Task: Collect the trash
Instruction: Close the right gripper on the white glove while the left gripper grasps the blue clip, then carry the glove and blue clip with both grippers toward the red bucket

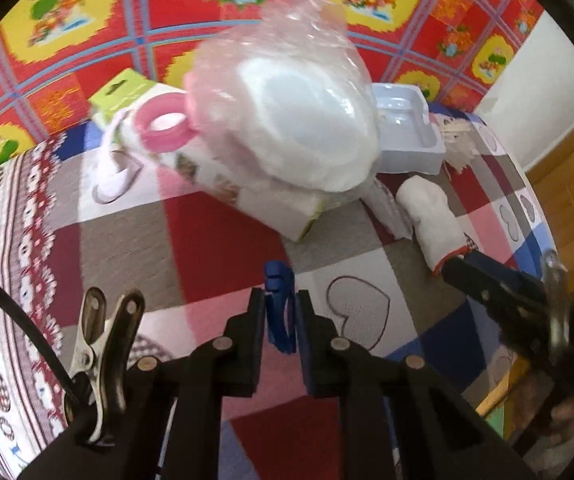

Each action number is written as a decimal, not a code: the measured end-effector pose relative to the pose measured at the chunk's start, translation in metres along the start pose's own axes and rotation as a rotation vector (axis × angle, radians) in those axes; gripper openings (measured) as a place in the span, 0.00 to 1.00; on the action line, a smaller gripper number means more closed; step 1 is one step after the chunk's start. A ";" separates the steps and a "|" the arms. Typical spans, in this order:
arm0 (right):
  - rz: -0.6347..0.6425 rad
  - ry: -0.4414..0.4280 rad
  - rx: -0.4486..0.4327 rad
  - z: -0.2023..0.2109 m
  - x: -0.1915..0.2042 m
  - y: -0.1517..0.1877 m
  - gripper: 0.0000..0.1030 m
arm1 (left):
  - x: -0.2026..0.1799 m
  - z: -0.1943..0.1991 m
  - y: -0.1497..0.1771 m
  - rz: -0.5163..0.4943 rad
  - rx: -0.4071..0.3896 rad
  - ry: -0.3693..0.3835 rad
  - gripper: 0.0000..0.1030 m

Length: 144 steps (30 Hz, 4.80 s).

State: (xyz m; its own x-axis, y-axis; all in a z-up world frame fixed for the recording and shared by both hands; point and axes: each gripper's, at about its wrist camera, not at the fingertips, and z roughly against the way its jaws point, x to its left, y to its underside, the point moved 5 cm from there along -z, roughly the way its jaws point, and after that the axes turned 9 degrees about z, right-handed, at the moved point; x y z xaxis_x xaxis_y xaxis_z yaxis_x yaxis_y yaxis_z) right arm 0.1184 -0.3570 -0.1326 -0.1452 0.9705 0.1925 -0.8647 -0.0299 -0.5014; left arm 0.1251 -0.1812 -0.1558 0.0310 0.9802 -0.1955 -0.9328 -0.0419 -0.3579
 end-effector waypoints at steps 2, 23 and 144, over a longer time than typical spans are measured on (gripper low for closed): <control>0.014 0.010 0.005 -0.007 -0.001 -0.002 0.54 | 0.007 0.006 0.002 0.023 -0.006 -0.002 0.15; 0.051 -0.058 0.013 -0.002 0.004 0.017 0.11 | 0.043 0.034 0.027 0.147 -0.049 -0.017 0.15; 0.858 -0.662 0.157 -0.075 0.742 0.052 0.16 | 0.629 0.299 0.178 0.871 -0.460 -0.307 0.15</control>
State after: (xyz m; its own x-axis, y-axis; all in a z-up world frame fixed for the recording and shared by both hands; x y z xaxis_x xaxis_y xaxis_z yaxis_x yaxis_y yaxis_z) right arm 0.0020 0.3793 -0.0785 -0.9177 0.2922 0.2691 -0.3967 -0.7103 -0.5815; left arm -0.1283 0.4858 -0.0697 -0.7434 0.5787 -0.3354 -0.3583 -0.7679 -0.5310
